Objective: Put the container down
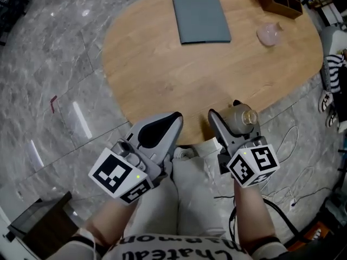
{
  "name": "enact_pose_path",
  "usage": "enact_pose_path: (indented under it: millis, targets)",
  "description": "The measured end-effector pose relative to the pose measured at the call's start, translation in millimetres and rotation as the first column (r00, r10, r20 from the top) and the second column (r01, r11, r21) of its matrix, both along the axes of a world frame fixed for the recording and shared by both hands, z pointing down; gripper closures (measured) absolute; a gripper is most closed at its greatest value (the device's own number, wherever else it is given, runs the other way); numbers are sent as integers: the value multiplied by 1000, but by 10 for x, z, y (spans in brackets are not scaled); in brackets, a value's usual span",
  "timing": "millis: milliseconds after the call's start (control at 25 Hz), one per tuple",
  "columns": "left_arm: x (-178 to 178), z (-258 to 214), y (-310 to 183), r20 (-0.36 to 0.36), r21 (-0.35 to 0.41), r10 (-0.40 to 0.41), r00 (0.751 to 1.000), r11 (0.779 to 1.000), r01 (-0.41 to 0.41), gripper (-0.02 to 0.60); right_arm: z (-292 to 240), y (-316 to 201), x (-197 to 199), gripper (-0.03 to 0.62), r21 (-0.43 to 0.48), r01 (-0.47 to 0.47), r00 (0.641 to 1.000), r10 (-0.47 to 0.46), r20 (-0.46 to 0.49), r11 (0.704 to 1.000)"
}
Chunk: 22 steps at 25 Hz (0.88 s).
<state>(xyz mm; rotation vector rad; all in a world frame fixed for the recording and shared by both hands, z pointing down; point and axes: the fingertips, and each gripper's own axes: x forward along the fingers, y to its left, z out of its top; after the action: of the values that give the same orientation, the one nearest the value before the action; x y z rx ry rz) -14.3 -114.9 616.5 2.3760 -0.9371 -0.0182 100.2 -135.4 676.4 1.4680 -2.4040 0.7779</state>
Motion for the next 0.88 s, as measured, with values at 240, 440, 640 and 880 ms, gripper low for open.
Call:
enact_pose_path:
  millis: [240, 440, 640, 880]
  targets:
    - [-16, 121, -14, -3, 11, 8, 1000, 1000, -8, 566, 162, -3, -21, 266, 39, -2, 995, 6, -101, 999]
    - [-6, 174, 3, -6, 7, 18, 1000, 1000, -17, 566, 202, 19, -57, 266, 57, 3, 983, 7, -185, 998]
    - [-24, 194, 15, -15, 4, 20, 1000, 1000, -20, 566, 234, -11, -28, 266, 45, -29, 977, 38, -212, 999]
    - [-77, 197, 64, -14, -13, 16, 1000, 1000, -16, 567, 284, -2, -61, 266, 40, -6, 955, 17, -296, 999]
